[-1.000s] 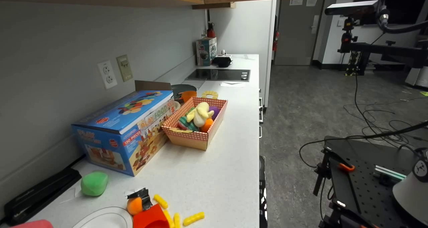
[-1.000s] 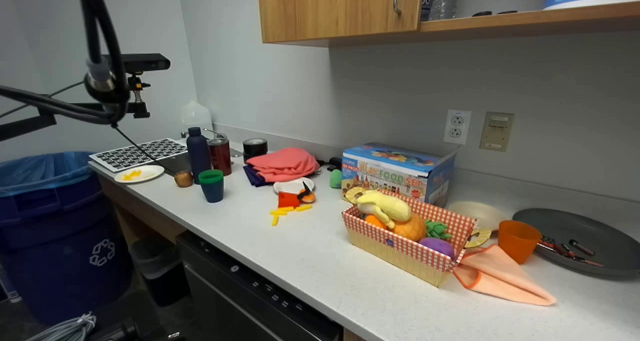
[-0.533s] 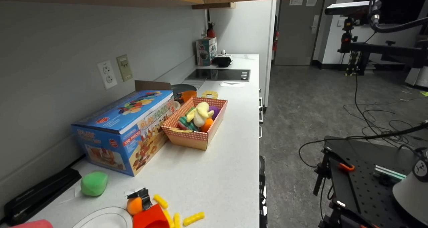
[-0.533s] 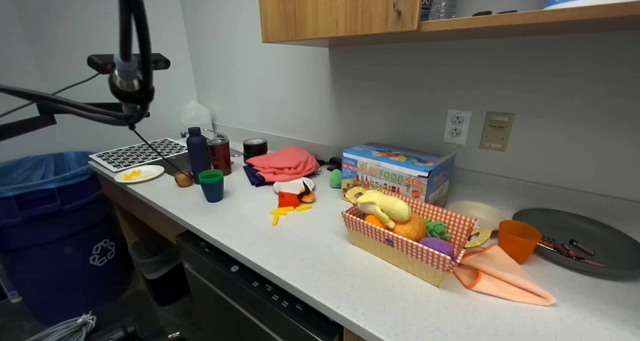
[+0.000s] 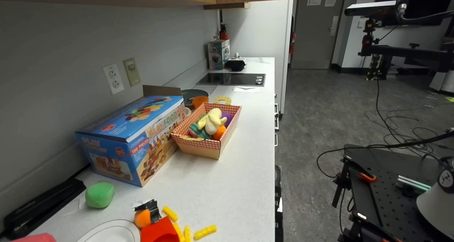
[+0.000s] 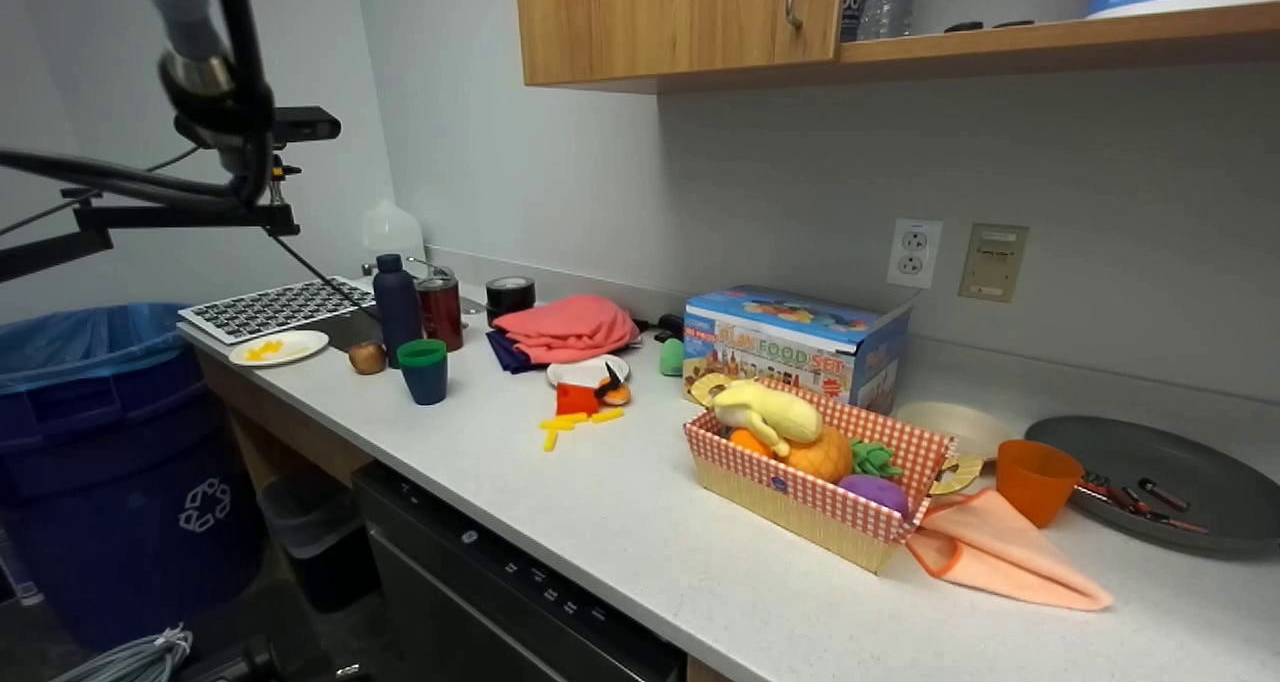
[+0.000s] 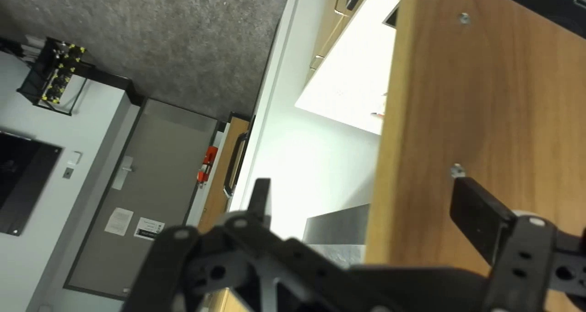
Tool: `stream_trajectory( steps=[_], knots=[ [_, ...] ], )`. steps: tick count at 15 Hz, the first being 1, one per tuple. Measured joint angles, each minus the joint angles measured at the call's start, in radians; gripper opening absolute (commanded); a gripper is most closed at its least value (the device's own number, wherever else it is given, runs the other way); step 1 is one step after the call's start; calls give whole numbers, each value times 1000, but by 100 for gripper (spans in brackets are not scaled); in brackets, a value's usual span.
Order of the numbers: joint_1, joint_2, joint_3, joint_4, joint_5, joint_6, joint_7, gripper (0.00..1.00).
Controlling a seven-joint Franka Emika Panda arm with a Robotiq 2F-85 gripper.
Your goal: Close the cupboard completely
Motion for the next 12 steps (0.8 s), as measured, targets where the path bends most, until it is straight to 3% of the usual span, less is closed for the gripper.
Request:
stream_trajectory(
  steps=[5, 12],
  knots=[
    [13, 46, -35, 4, 53, 48, -6, 100],
    [71, 57, -112, 16, 475, 47, -284, 100]
  ],
)
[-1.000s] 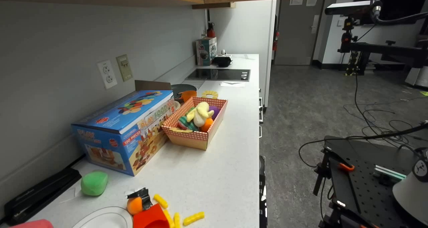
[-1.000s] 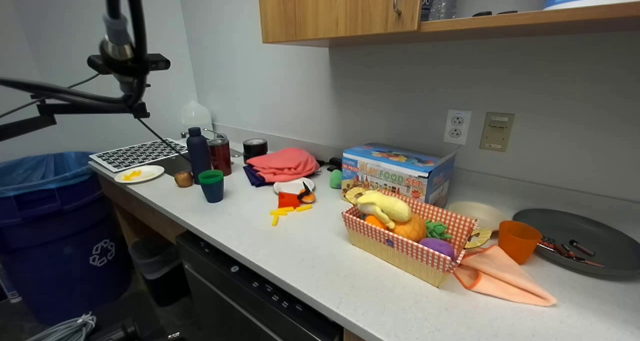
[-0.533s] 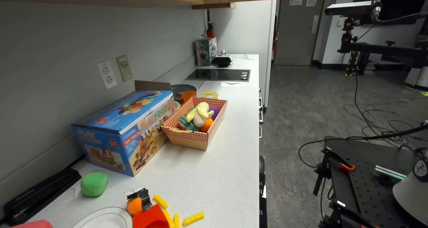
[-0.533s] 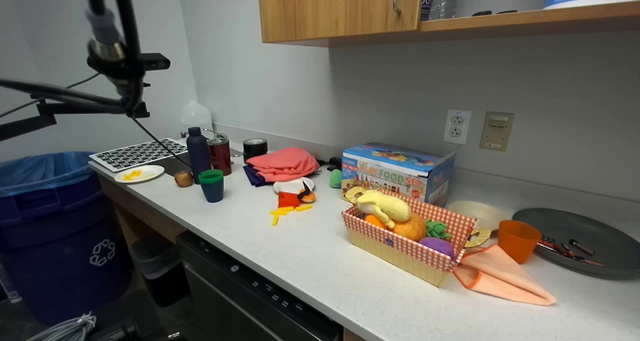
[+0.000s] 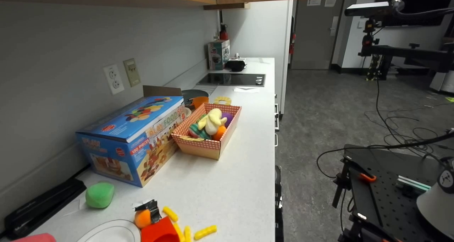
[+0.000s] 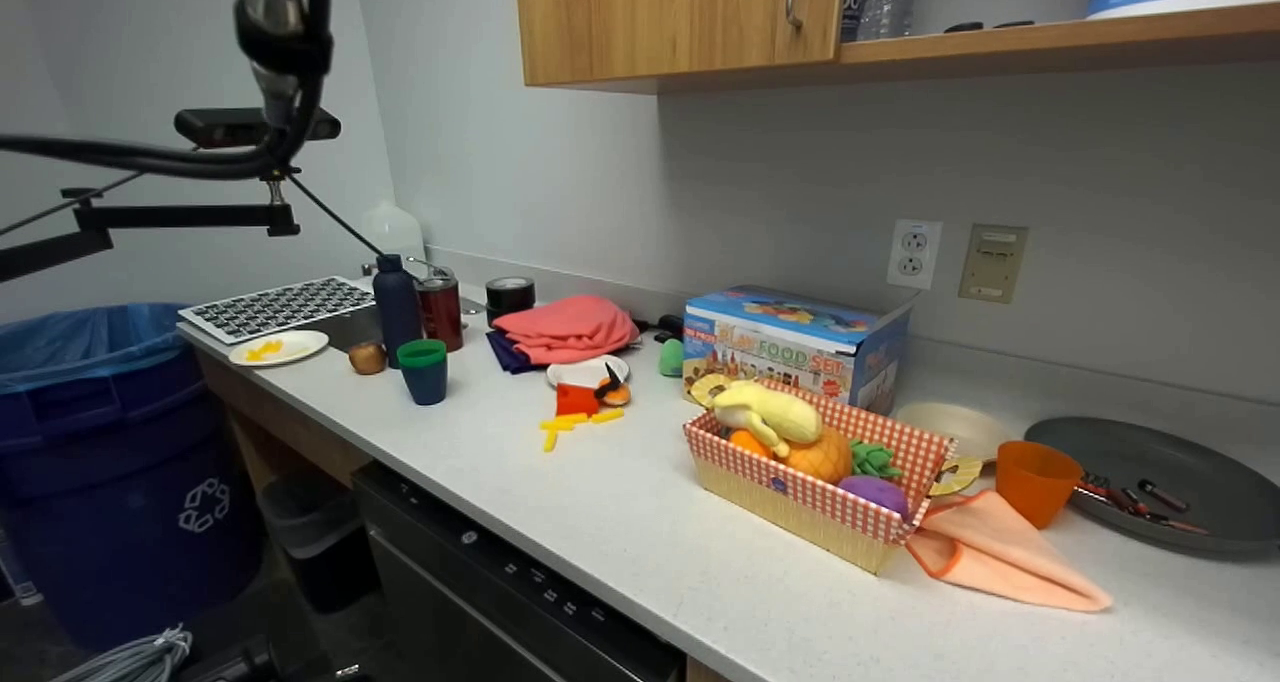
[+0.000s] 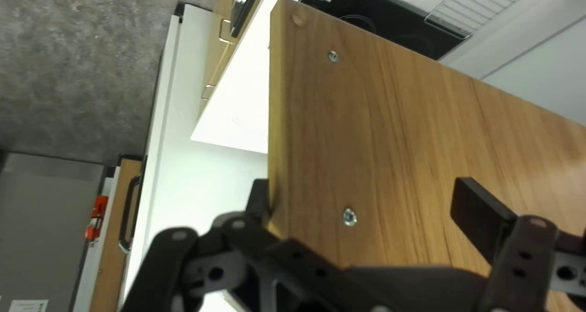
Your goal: Close the cupboard completely
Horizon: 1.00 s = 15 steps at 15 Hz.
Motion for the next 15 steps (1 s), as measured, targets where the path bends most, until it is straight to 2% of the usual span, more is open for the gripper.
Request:
stream_trajectory(
  steps=[3, 6, 10, 15],
  knots=[
    [15, -10, -34, 32, 142, -94, -116, 100],
    [27, -33, -51, 64, 236, -228, -184, 100],
    [49, -81, -54, 73, 298, -370, -216, 100],
    [91, -127, -53, 71, 331, -483, -216, 100]
  ],
)
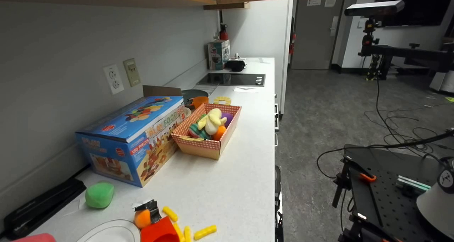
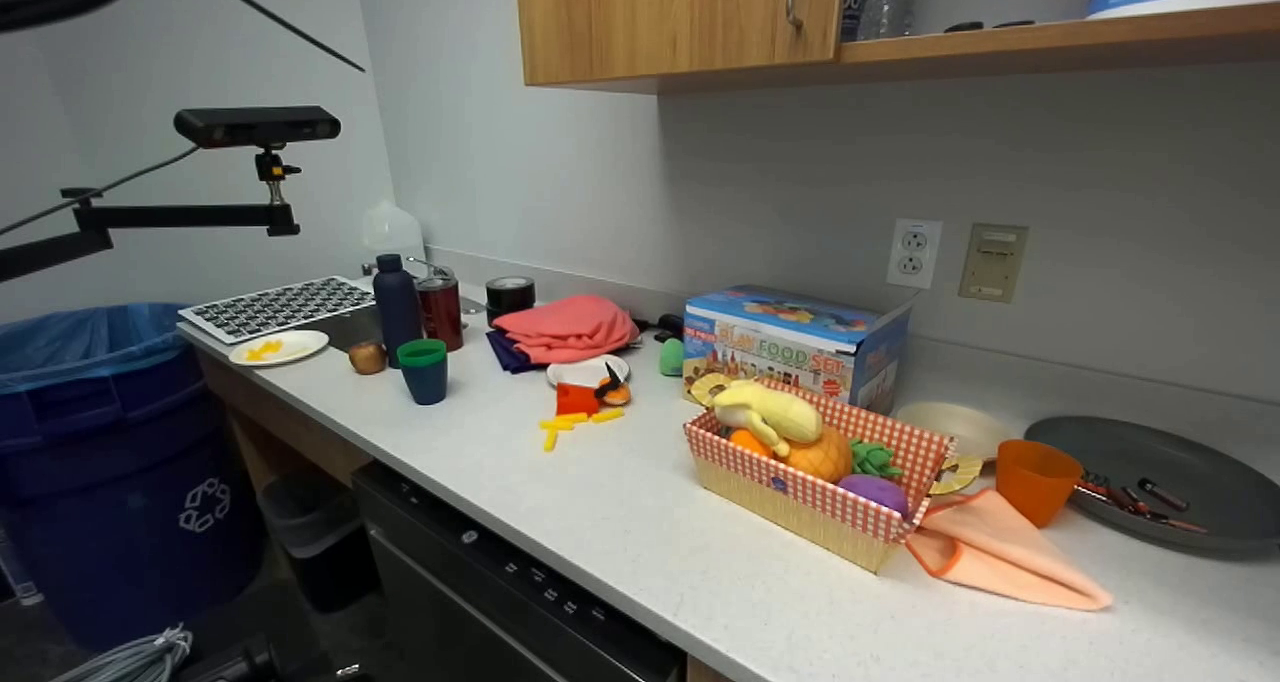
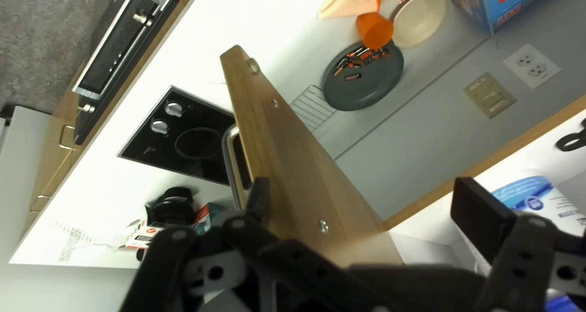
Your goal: Close the cupboard completely
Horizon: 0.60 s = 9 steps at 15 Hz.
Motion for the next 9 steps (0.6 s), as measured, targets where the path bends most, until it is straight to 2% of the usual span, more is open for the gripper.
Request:
stream_trajectory(
  steps=[9],
  knots=[
    [101, -64, 26, -9, 125, -185, 1, 100]
  ],
)
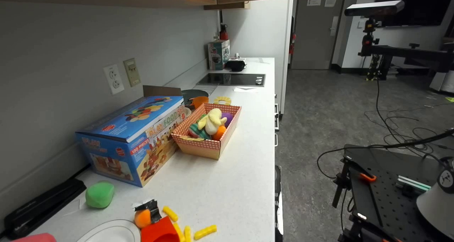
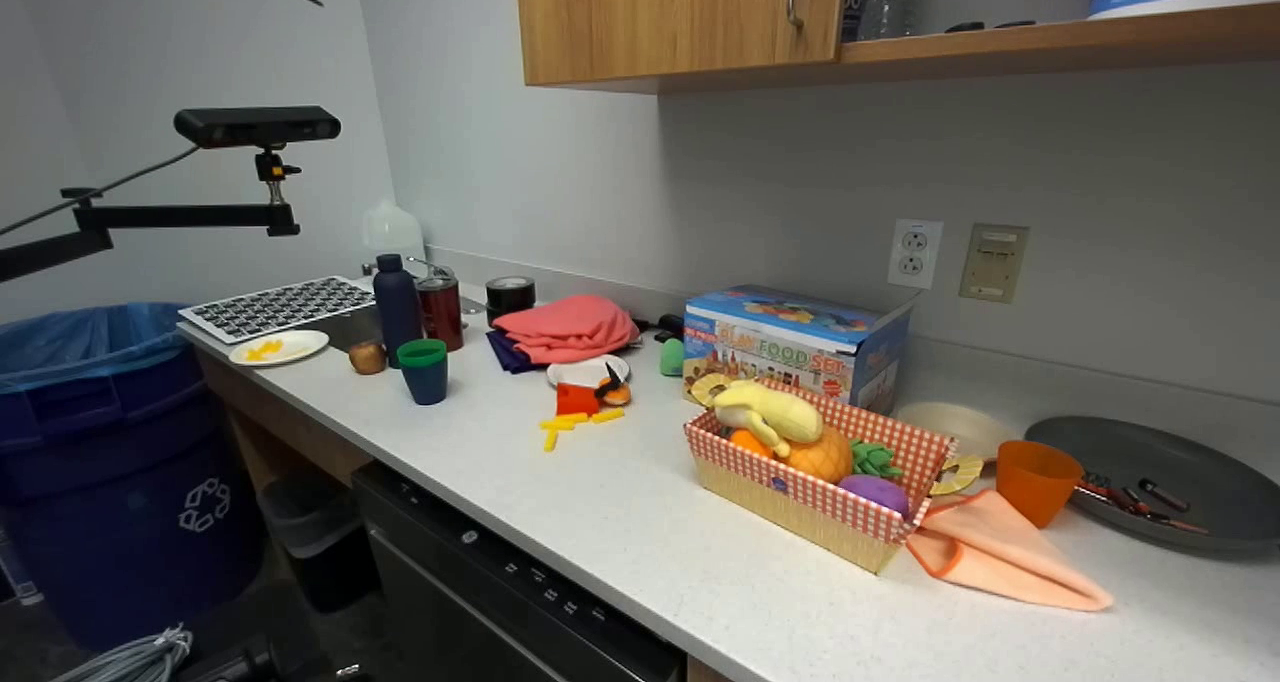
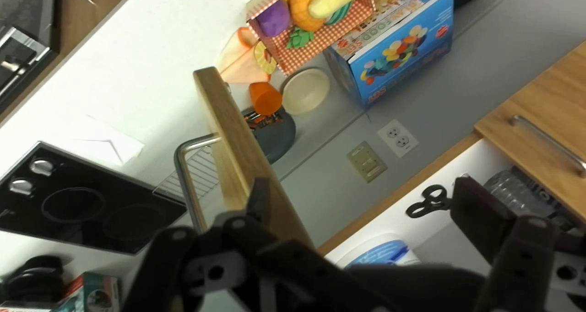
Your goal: Close the cupboard completely
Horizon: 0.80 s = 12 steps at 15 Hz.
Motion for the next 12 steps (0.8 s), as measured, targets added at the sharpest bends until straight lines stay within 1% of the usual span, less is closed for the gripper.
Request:
stream_trajectory(
  steps=[4, 8, 10, 12],
  knots=[
    [16, -2, 7, 0, 1, -13, -11, 100],
    [16, -2, 3, 3, -8, -22, -71, 100],
    [16, 9, 0, 17, -19, -48, -121, 100],
    [16, 35, -5, 44, -44, -98, -162, 100]
  ],
)
